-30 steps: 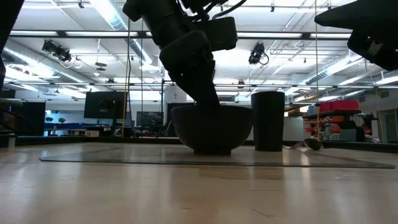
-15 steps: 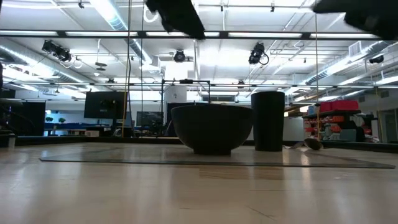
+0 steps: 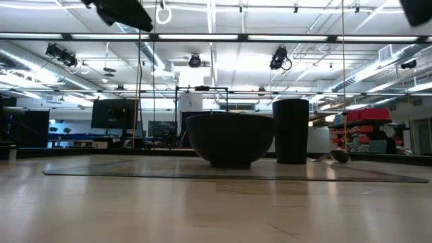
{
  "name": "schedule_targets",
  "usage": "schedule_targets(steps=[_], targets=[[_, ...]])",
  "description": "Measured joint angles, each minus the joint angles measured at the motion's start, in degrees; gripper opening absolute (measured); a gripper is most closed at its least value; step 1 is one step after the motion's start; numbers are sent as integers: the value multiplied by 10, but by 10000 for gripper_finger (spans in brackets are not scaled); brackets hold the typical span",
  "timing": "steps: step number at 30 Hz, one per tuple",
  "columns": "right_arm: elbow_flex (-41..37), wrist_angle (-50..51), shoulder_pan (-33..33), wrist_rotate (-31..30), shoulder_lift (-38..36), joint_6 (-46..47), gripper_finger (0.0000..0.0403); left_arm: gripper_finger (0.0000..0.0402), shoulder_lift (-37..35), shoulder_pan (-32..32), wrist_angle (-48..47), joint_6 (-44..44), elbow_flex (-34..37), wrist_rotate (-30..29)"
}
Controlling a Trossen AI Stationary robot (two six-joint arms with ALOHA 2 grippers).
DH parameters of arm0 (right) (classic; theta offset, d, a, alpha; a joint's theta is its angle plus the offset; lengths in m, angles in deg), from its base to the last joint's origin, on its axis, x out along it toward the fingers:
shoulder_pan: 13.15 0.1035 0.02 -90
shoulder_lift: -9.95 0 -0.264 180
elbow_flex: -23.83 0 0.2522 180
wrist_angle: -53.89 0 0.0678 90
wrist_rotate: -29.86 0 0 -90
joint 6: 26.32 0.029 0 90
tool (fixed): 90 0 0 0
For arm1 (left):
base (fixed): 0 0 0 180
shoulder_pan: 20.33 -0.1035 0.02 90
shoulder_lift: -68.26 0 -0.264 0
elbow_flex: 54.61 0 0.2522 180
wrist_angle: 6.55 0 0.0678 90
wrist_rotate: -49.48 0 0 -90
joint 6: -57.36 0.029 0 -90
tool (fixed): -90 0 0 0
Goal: Pick & Place Utensil
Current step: Put the orange straw into the black cup on the transparent mat
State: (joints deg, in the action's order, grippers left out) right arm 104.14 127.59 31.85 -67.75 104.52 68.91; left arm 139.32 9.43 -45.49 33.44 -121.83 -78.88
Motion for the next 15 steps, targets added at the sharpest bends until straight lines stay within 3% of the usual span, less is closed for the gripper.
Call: schedule_targets(steps=[8,15], targets=[[-113,-112,-24,7,0,14,276,105,-44,14,14,-42,67,-6],[-140,-142,-46,31,0,-8,249,105,-40,14,14,-40,71,-6]])
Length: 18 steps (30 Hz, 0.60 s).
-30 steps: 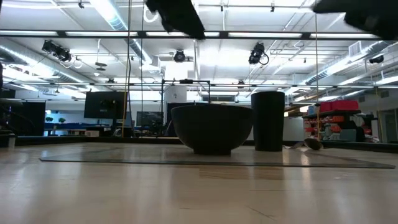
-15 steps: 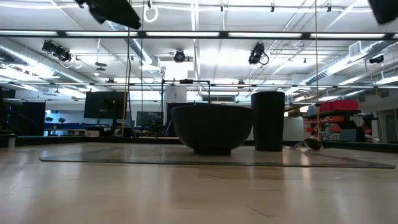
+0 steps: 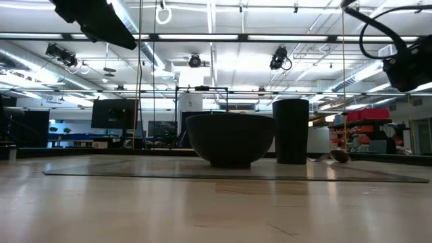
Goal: Pick & Place Utensil
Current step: Put the orange straw into the black cup on the transparent mat
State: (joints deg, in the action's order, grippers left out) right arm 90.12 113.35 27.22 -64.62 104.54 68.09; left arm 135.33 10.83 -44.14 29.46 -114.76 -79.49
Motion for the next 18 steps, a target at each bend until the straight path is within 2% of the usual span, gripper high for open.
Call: schedule_targets(steps=[3,9,18], targets=[[0,7,-9,5,3,-5,221,105,0,0,0,0,0,0],[2,0,-25,57,36,-26,164,105,0,0,-1,0,0,0],[1,-16,-29,65,41,-43,83,105,0,0,-1,0,0,0]])
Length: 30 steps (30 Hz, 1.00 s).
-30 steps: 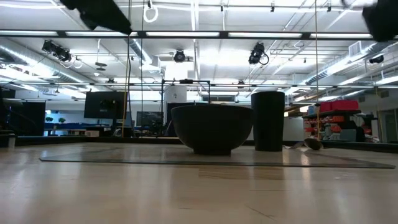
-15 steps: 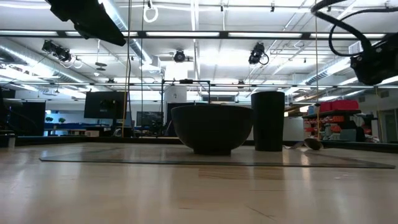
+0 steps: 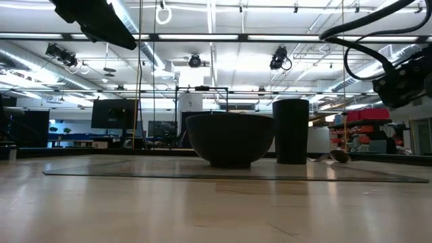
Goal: Pick & Place Utensil
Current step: Put the orange straw into the black cup on the transparent mat
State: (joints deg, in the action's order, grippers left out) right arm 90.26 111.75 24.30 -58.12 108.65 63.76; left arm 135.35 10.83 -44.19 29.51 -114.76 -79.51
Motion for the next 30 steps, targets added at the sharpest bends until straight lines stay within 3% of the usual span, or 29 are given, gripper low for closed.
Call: schedule_targets(steps=[6,14,21,30], targets=[[-1,-4,-3,14,0,16,46,105,0,0,1,-3,0,0],[-1,-7,-17,29,1,25,41,105,0,2,8,-10,0,-3],[-2,-15,-19,24,2,23,41,105,-13,44,-24,20,-1,-119],[-2,-16,-20,18,2,24,30,105,-11,43,-111,-34,-1,-138]])
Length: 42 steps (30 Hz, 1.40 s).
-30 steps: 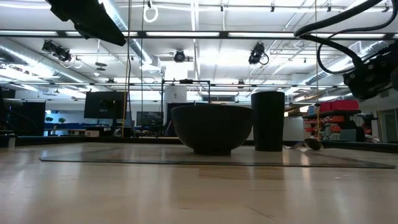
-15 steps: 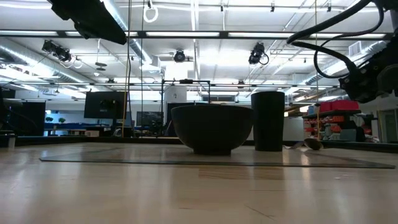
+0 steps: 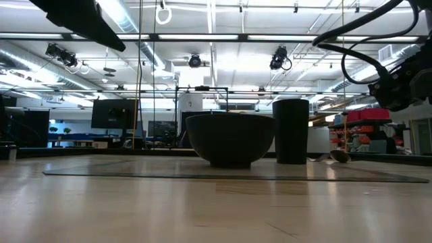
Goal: Pick & Place Utensil
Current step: Put the orange straw into the black cup on the transparent mat
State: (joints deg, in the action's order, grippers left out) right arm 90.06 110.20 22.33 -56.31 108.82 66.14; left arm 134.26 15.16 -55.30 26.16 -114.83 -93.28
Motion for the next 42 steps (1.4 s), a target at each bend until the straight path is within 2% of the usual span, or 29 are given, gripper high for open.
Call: schedule_targets(steps=[5,9,14,17,22,29,33,37,42], targets=[[0,0,0,-3,-3,0,7,105,0,0,1,-1,0,0],[-2,18,-4,-10,-20,0,4,105,0,0,1,-1,0,-4],[17,97,-21,-61,-69,-30,8,105,0,0,2,-1,0,-12],[48,155,-35,-114,-101,-66,8,105,0,0,3,-1,0,-12],[133,204,-51,-265,-153,-149,8,105,0,0,3,-2,0,-12],[241,158,-51,-629,-218,-328,8,105,0,0,3,-2,0,-12],[246,77,-68,-788,-252,-429,8,105,0,0,3,-2,0,-12],[247,31,-103,-869,-272,-465,9,105,0,0,3,-2,0,-12],[240,25,-158,-884,-266,-467,9,105,0,0,3,-2,0,-12]])
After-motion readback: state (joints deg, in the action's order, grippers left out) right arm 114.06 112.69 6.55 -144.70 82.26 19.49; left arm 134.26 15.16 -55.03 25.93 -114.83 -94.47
